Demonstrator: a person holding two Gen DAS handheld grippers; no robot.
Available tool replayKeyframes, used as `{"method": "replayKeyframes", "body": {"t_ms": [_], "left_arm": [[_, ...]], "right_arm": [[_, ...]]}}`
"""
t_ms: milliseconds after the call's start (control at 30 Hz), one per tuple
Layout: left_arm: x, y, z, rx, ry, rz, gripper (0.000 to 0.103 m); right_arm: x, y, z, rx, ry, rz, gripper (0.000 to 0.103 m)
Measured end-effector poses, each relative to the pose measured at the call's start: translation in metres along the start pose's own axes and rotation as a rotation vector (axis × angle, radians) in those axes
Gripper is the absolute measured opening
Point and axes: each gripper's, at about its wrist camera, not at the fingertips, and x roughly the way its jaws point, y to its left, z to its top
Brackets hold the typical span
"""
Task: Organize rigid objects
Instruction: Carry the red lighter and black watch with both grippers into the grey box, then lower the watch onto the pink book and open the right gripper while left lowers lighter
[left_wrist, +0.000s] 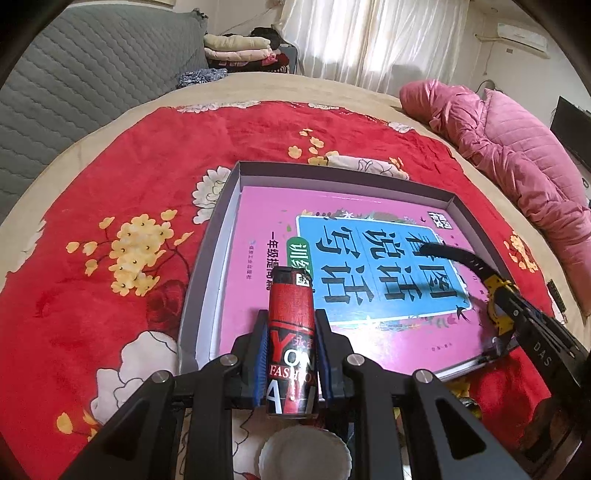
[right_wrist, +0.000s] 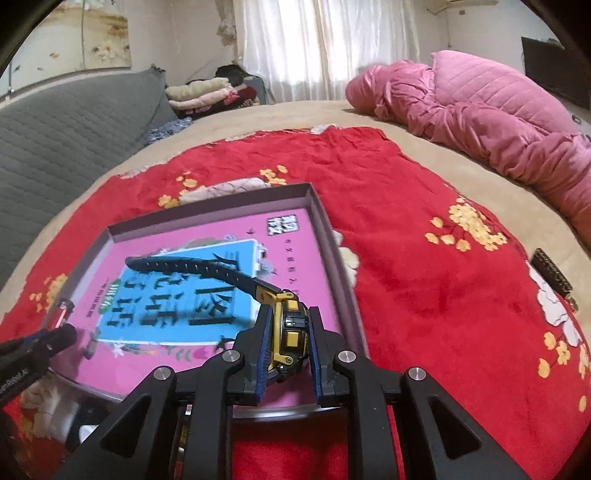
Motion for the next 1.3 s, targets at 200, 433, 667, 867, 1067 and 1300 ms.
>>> {"method": "replayKeyframes", "body": {"t_ms": [200, 433, 667, 867, 1067, 1300], "left_arm": [[0.006, 0.0, 0.001, -0.006, 0.009, -0.002, 0.023], [0.014, 0.0, 0.003, -0.013, 0.014, 0.004, 0.023], [0.019, -0.002, 0.004, -0.017, 0.02, 0.001, 0.023], [0.02, -0.001, 0.005, -0.019, 0.021, -0.001, 0.023], [0.021, -0.002, 0.006, -0.021, 0.02, -0.004, 0.023], [0.021, -0.001, 0.006, -0.026, 0.02, -0.004, 0.023]], "right_arm": [[-0.005, -0.001, -0.005, -0.05, -0.013, -0.049, 0.018], [-0.004, 0.007, -0.007, -0.134, -0.037, -0.125, 0.021], [-0.004, 0.005, -0.007, -0.13, -0.038, -0.122, 0.021], [-0.006, 0.001, -0.007, -0.116, -0.034, -0.095, 0.023], [-0.009, 0.001, -0.01, -0.126, -0.023, -0.068, 0.03], [-0.011, 0.015, -0.014, -0.209, -0.018, -0.118, 0.036]]}}
